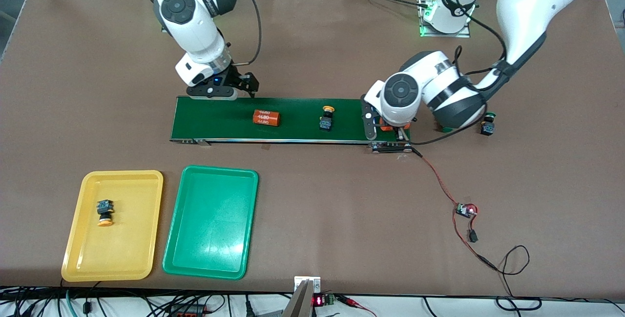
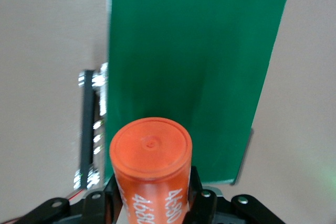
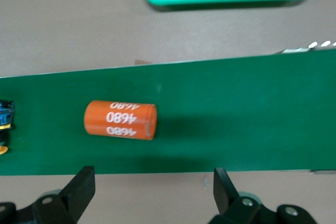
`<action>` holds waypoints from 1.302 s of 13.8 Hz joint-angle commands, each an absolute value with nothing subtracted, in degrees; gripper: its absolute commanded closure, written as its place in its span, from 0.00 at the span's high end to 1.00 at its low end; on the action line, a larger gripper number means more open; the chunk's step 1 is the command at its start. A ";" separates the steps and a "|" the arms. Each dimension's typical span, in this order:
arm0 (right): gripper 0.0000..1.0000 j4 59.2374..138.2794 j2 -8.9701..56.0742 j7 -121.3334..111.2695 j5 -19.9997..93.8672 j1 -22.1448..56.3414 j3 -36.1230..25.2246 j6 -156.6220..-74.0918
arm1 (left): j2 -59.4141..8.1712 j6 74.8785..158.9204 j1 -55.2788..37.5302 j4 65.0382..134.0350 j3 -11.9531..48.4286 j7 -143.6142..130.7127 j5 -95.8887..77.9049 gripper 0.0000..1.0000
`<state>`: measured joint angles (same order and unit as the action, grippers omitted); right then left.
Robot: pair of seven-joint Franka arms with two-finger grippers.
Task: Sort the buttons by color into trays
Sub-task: 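Place the cylinder on the belt while the right gripper reaches the button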
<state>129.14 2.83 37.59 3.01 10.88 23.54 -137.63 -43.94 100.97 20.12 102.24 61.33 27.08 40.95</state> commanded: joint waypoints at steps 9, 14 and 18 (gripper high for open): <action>1.00 126.92 8.00 46.75 -4.47 14.50 23.73 -140.98 | -41.05 95.56 15.89 99.77 59.22 24.71 39.29 1.00; 1.00 124.82 12.21 55.71 -13.00 15.29 23.73 -140.54 | -41.04 82.63 20.47 91.07 62.32 13.22 37.09 1.00; 1.00 116.92 16.25 60.36 -13.09 16.52 23.64 -134.23 | -41.31 81.74 22.41 84.83 60.39 -5.49 38.23 1.00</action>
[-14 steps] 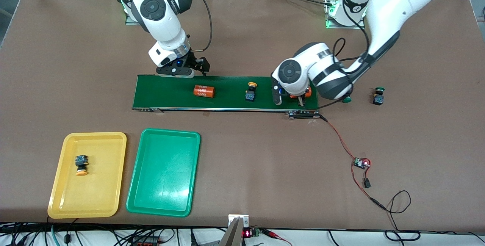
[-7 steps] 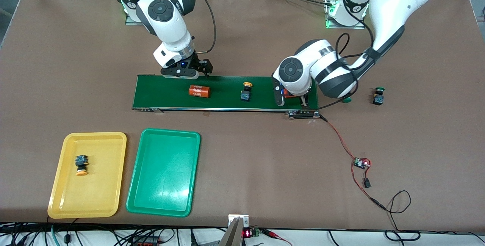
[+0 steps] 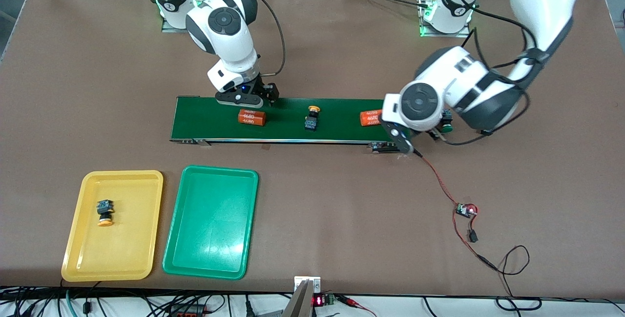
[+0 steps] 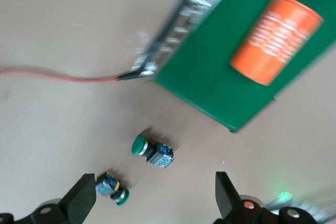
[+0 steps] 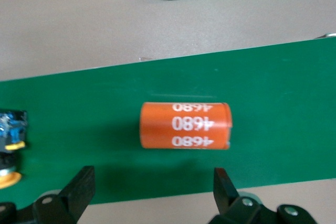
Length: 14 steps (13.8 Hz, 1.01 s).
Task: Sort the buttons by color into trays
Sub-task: 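Place the cylinder on the belt while the right gripper reaches the button, then grasp the yellow button with the right gripper while the left gripper grasps green button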
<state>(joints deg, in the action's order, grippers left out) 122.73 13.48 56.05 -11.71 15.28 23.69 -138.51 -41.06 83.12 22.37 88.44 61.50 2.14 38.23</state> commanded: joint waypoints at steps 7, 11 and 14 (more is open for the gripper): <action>1.00 112.33 19.24 62.93 -12.83 17.40 23.55 -130.96 | -37.63 85.06 23.12 75.85 50.57 -10.10 31.50 1.00; 1.00 109.69 22.15 65.31 -14.06 18.10 23.55 -131.22 | -29.53 90.09 15.22 80.93 24.47 -9.32 7.39 1.00; 1.00 109.60 23.03 63.63 -16.96 18.98 23.55 -131.31 | -24.29 96.28 12.40 94.94 19.70 -9.32 7.03 1.00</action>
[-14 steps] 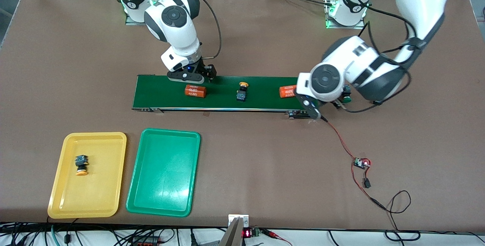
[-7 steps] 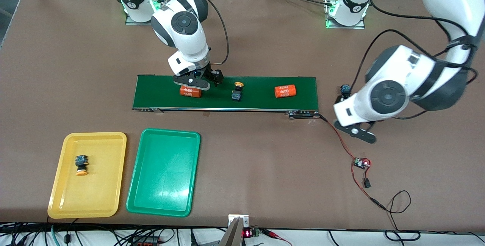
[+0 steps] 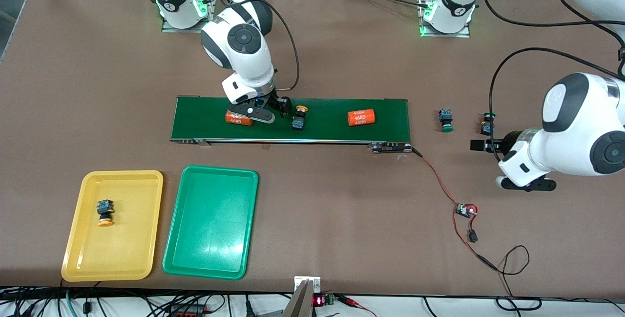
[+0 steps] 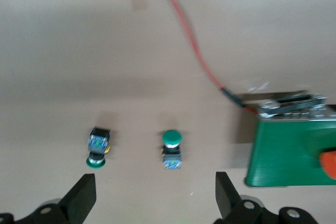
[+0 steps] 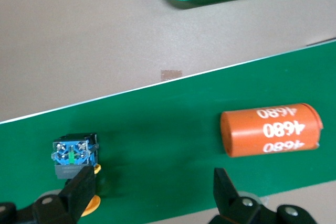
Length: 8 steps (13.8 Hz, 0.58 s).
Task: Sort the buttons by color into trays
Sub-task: 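Grasp the yellow button with the right gripper while the left gripper grasps green button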
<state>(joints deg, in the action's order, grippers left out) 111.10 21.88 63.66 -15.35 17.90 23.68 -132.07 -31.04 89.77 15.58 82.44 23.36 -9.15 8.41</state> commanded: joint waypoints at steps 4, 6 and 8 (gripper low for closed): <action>1.00 109.34 23.29 63.19 -16.88 18.81 23.55 -131.40 | -13.72 117.03 8.10 118.79 14.60 -9.67 6.94 1.00; 1.00 109.25 23.55 63.28 -16.88 18.55 23.55 -131.40 | -11.96 125.20 5.98 126.17 12.66 -9.40 6.86 1.00; 1.00 109.25 23.90 63.28 -17.14 18.37 23.55 -131.57 | -11.51 129.19 3.53 130.76 10.65 -10.10 6.33 1.00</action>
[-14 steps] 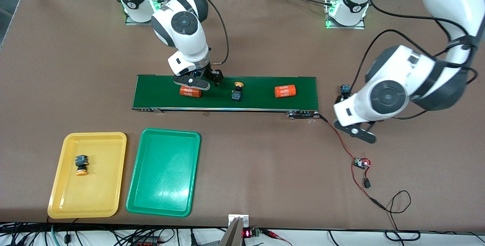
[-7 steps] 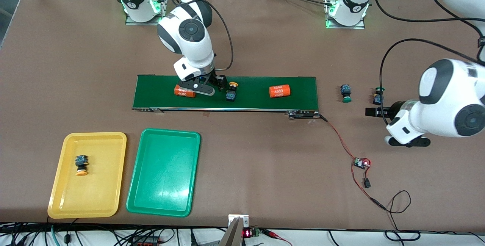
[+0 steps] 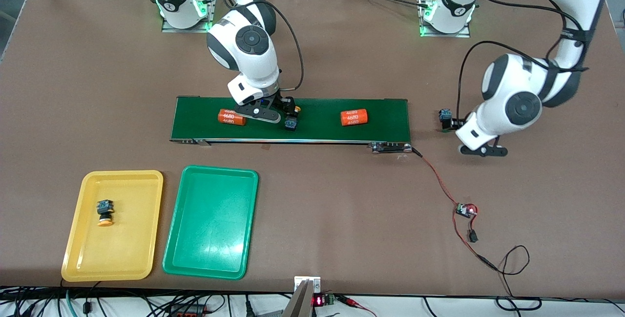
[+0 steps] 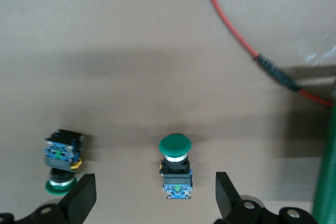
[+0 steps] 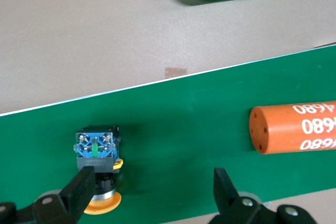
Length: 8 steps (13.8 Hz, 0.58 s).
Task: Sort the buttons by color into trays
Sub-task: 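Grasp the yellow button with the right gripper while the left gripper grasps green button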
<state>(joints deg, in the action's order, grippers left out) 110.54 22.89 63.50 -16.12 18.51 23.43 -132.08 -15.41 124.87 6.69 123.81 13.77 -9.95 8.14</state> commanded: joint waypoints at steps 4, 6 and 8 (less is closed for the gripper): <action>1.00 109.25 24.78 63.11 -17.23 18.37 23.47 -132.10 | -14.05 135.15 2.72 136.22 10.11 -10.37 0.71 0.97; 1.00 109.16 25.49 63.10 -17.23 18.37 23.47 -132.27 | -16.51 142.00 2.72 138.42 10.11 -10.37 0.18 0.94; 1.00 108.98 26.28 63.28 -17.31 18.46 23.47 -134.29 | -17.75 143.17 2.72 138.52 10.11 -10.28 0.18 0.63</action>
<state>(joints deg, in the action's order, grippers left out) 110.41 24.79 63.34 -16.18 18.47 23.28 -133.01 -16.88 141.45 3.79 138.23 11.07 -10.21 1.48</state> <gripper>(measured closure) 0.000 0.057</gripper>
